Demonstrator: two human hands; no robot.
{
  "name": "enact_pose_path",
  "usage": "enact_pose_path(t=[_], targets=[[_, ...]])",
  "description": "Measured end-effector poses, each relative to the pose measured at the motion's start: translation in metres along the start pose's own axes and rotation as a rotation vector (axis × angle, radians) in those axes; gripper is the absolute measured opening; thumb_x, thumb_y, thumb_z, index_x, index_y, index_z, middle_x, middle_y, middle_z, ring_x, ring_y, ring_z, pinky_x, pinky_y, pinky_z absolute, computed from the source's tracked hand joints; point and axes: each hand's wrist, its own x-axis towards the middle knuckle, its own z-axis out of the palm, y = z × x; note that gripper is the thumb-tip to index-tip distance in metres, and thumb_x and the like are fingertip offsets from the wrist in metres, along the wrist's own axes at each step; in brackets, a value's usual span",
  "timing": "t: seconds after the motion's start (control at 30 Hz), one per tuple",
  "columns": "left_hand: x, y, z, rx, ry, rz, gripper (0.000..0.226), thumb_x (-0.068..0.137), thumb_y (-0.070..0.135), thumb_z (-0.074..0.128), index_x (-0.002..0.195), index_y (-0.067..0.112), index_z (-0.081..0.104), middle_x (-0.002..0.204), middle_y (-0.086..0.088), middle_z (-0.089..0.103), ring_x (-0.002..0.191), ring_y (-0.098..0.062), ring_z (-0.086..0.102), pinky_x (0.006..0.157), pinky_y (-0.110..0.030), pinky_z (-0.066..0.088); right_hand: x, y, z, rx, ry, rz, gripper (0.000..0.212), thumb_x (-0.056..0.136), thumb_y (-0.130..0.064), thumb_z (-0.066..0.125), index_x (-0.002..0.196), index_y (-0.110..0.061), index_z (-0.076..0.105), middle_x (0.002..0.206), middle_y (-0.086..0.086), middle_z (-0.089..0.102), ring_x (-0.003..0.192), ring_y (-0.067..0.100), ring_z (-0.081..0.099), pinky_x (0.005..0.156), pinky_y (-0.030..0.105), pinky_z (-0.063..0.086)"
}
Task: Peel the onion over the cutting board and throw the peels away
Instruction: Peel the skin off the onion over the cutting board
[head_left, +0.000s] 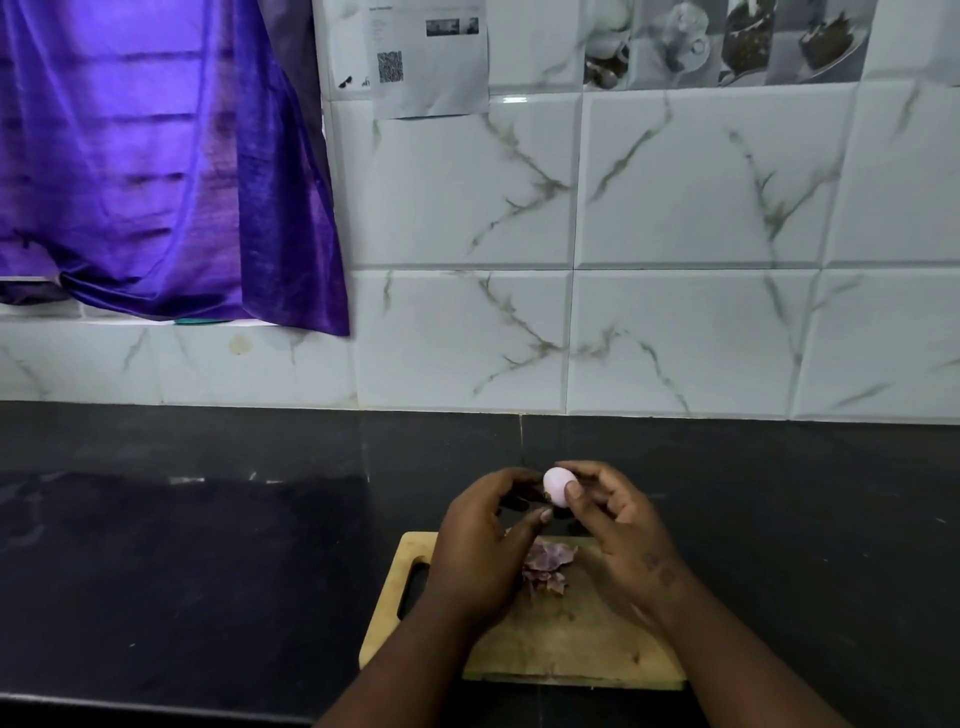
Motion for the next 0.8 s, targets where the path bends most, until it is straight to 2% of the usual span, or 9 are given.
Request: enact_pose_path(t=[0.1, 0.2, 0.27, 0.37, 0.5, 0.6, 0.7, 0.8], targets=[[-0.001, 0.002, -0.002, -0.027, 0.079, 0.013, 0.028, 0.090, 0.013, 0.082, 0.113, 0.029, 0.078, 0.104, 0.017, 0.078, 0.101, 0.003, 0.070, 0.084, -0.013, 0.057, 0.000, 0.000, 0.001, -0.014, -0.037, 0.017, 0.017, 0.102, -0.018, 0.060, 0.114, -0.021, 0.072, 0.107, 0.001, 0.079, 0.100, 0.016, 0.073, 0.088, 0.035, 0.059], [-0.001, 0.000, -0.001, -0.074, 0.122, -0.011, 0.023, 0.089, 0.007, 0.083, 0.104, 0.023, 0.084, 0.095, 0.012, 0.081, 0.093, 0.000, 0.075, 0.080, -0.021, 0.062, -0.002, -0.003, 0.002, 0.000, -0.063, 0.009, 0.017, 0.097, -0.017, 0.065, 0.113, -0.013, 0.069, 0.102, 0.004, 0.081, 0.094, 0.012, 0.075, 0.076, 0.024, 0.059], [-0.001, -0.002, -0.001, -0.030, 0.146, 0.003, 0.020, 0.090, 0.008, 0.082, 0.103, 0.023, 0.085, 0.094, 0.012, 0.082, 0.090, 0.001, 0.075, 0.079, -0.023, 0.064, -0.003, -0.005, 0.003, 0.013, -0.070, -0.004, 0.025, 0.091, -0.020, 0.070, 0.112, -0.007, 0.065, 0.103, 0.008, 0.082, 0.094, 0.015, 0.078, 0.072, 0.021, 0.059], [-0.002, -0.001, -0.002, 0.015, 0.155, 0.015, 0.018, 0.091, 0.010, 0.081, 0.100, 0.025, 0.085, 0.091, 0.015, 0.081, 0.088, 0.001, 0.075, 0.077, -0.026, 0.065, -0.005, -0.006, 0.002, -0.006, -0.061, -0.010, 0.038, 0.083, -0.026, 0.075, 0.109, -0.003, 0.061, 0.099, 0.012, 0.082, 0.092, 0.021, 0.078, 0.072, 0.025, 0.059], [-0.001, -0.003, -0.001, 0.026, 0.150, 0.034, 0.017, 0.091, 0.012, 0.080, 0.094, 0.028, 0.083, 0.089, 0.017, 0.079, 0.087, -0.002, 0.073, 0.076, -0.029, 0.064, -0.005, -0.008, 0.001, -0.019, -0.055, -0.002, 0.029, 0.089, -0.020, 0.076, 0.105, -0.001, 0.061, 0.093, 0.017, 0.079, 0.085, 0.021, 0.076, 0.069, 0.026, 0.060], [0.000, -0.003, -0.002, -0.004, 0.125, 0.032, 0.018, 0.093, 0.010, 0.076, 0.093, 0.028, 0.079, 0.090, 0.016, 0.077, 0.089, -0.005, 0.071, 0.075, -0.024, 0.059, -0.007, -0.010, 0.003, 0.002, -0.067, 0.007, 0.025, 0.091, -0.013, 0.075, 0.105, 0.002, 0.060, 0.093, 0.022, 0.078, 0.083, 0.023, 0.075, 0.069, 0.027, 0.061], [0.002, -0.005, -0.003, -0.129, 0.114, -0.066, 0.022, 0.096, 0.005, 0.072, 0.091, 0.026, 0.078, 0.089, 0.013, 0.076, 0.086, -0.004, 0.069, 0.073, -0.020, 0.055, -0.008, -0.013, 0.003, 0.013, -0.066, 0.007, 0.021, 0.090, -0.008, 0.075, 0.103, 0.002, 0.062, 0.092, 0.025, 0.077, 0.082, 0.026, 0.075, 0.071, 0.031, 0.061], [0.006, -0.012, -0.005, -0.258, 0.230, -0.169, 0.032, 0.099, 0.004, 0.069, 0.084, 0.032, 0.073, 0.081, 0.012, 0.072, 0.077, -0.004, 0.065, 0.073, -0.030, 0.054, -0.008, -0.015, 0.001, 0.005, -0.021, 0.005, 0.013, 0.090, -0.005, 0.075, 0.099, -0.003, 0.065, 0.089, 0.023, 0.077, 0.080, 0.026, 0.074, 0.070, 0.032, 0.061]])
